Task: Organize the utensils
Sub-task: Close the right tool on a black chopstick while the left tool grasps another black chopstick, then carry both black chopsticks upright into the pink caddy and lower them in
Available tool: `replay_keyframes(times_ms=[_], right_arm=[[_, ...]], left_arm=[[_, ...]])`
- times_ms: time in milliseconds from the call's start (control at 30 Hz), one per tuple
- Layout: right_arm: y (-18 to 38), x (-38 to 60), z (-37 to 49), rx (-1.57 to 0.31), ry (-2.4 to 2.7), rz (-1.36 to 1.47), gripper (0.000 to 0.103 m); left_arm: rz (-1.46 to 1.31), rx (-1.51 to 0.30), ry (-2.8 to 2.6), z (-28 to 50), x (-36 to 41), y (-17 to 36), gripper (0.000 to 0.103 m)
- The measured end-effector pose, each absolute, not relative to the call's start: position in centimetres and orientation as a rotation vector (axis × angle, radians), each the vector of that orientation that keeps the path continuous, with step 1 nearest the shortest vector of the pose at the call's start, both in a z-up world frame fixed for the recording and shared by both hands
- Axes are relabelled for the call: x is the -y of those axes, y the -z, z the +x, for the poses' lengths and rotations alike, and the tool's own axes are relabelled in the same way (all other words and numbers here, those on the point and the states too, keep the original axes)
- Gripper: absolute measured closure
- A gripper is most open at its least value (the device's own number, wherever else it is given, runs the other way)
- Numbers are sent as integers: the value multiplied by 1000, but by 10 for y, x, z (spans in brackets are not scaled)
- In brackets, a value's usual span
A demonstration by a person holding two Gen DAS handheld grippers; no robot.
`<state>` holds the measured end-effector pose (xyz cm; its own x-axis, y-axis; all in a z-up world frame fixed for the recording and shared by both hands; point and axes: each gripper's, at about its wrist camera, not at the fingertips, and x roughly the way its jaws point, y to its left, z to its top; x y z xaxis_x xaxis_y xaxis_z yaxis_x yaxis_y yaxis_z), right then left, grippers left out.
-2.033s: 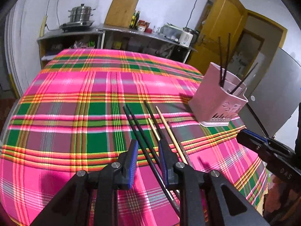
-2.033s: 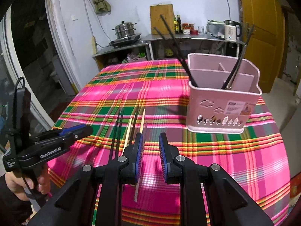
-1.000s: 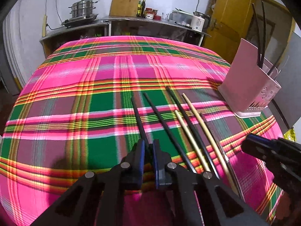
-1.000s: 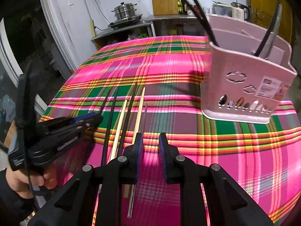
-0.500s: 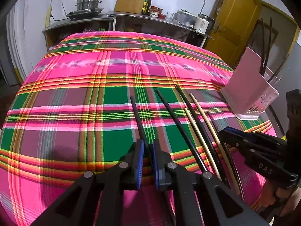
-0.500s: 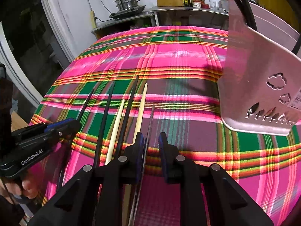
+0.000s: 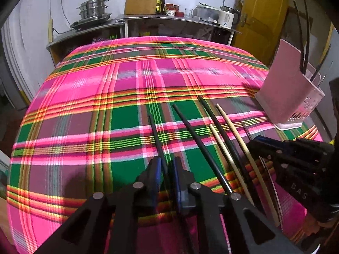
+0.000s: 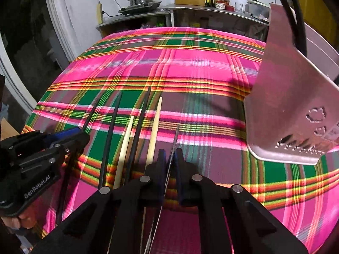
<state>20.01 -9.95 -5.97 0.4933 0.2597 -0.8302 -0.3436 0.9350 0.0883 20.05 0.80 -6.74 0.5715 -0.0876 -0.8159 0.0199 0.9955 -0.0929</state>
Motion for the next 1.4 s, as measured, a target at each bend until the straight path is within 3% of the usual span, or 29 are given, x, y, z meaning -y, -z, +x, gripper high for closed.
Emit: replay_keyframes(times_ms=[300, 900, 1400], right_arm=[[38, 114, 191, -962, -421, -4, 98], [-43, 157, 148, -789, -418, 110, 98], [-78, 180, 131, -706, -395, 146, 98]], left_arm=[[-138, -944, 108, 195, -14, 53, 98], [-167, -767, 222, 154, -9, -46, 98], [-157, -699, 295, 140, 5, -93, 98]])
